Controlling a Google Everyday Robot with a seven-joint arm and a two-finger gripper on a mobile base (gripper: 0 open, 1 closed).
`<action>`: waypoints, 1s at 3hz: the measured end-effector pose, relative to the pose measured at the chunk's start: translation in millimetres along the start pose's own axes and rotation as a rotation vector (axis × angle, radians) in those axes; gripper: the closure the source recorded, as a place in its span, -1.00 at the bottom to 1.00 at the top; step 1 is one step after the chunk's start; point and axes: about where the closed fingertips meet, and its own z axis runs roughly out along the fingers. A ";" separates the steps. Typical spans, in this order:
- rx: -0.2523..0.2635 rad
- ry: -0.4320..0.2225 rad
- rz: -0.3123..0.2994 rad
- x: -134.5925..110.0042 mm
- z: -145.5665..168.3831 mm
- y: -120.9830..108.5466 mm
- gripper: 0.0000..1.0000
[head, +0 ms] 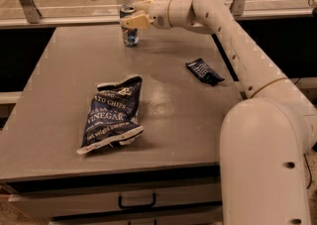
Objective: Move redbull can near rxbar blueberry
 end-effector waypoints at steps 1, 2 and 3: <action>-0.023 -0.003 -0.019 -1.3 2.6 -0.7 0.27; 0.010 -0.011 -0.021 -14.5 -30.3 -7.8 0.76; 0.071 -0.009 0.009 -17.1 -83.4 -10.8 1.00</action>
Offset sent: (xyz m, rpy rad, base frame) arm -0.0253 -0.0848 0.0461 0.0070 -0.0415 -0.0692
